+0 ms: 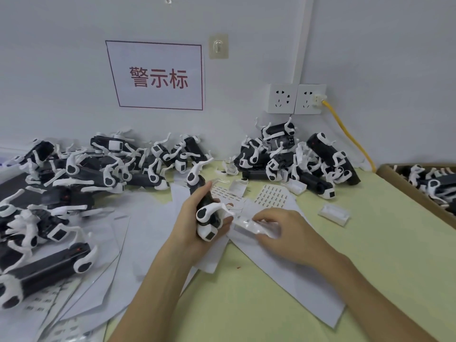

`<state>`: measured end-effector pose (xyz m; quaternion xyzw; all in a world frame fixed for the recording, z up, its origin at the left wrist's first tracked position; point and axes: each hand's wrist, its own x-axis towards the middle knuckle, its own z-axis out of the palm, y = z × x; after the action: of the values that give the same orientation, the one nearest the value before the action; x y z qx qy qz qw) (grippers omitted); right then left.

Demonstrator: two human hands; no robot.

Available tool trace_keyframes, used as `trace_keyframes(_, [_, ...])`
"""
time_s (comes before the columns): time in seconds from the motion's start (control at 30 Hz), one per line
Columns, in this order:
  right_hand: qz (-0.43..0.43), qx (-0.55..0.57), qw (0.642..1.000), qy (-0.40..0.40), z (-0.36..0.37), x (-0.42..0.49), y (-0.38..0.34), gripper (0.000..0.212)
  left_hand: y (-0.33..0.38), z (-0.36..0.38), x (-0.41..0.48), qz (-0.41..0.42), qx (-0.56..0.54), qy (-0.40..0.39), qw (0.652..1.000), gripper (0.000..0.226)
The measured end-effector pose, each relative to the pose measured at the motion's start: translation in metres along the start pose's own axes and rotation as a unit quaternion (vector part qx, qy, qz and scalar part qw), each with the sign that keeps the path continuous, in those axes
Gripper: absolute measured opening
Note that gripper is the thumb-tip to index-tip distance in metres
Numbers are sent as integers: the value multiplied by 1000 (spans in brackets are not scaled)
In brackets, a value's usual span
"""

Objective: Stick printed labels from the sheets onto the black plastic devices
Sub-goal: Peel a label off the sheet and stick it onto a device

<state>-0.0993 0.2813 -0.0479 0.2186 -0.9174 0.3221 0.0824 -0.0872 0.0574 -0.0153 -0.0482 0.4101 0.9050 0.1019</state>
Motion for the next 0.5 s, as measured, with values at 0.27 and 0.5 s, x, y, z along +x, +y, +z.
trace_keyframes(0.27, [0, 60, 998, 7, 3, 4, 4, 15, -6, 6, 1, -49, 23, -20, 998, 49])
trace_keyframes(0.5, [34, 94, 994, 50, 10, 6, 8, 12, -12, 7, 1, -61, 45, -23, 997, 51])
